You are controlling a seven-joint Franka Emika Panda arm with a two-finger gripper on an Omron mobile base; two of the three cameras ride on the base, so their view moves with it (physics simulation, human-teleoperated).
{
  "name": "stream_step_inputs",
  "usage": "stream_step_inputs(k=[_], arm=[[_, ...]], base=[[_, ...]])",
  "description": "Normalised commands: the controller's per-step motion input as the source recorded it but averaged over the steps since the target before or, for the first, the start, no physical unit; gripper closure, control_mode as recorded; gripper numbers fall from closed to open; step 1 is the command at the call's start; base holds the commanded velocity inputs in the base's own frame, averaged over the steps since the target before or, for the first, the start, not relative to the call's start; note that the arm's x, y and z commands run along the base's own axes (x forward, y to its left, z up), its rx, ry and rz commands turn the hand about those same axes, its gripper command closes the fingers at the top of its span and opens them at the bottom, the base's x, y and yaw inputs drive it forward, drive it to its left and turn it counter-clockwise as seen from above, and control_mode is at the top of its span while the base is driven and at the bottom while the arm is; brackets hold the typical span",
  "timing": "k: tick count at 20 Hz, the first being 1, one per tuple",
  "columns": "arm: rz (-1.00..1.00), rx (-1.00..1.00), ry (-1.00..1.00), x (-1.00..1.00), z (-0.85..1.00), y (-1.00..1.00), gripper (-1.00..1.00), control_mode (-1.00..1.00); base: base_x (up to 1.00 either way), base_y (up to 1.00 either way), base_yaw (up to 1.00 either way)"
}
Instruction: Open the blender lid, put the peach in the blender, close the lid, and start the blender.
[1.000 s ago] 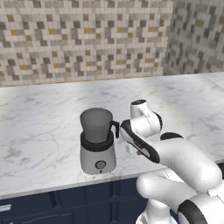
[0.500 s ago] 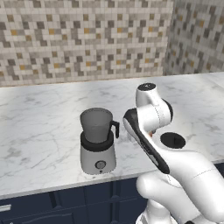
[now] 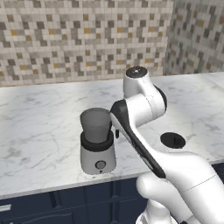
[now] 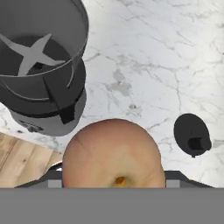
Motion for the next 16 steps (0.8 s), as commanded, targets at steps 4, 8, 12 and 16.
stream_step_inputs(k=[4,8,12,16], arm=[[0.00,0.00,-0.11,0.02,0.42,0.82,1.00,-1.00],[0.00,0.00,-0.02,0.27,0.14,0.82,1.00,-1.00],[0.00,0.00,0.01,0.68,0.00,0.62,1.00,-1.00],[0.06,0.00,0.08,0.82,-0.02,0.32,1.00,-1.00]], base=[[0.00,0.00,0.00],[0.00,0.00,0.00],[0.00,0.00,0.00],[0.00,0.00,0.00]])
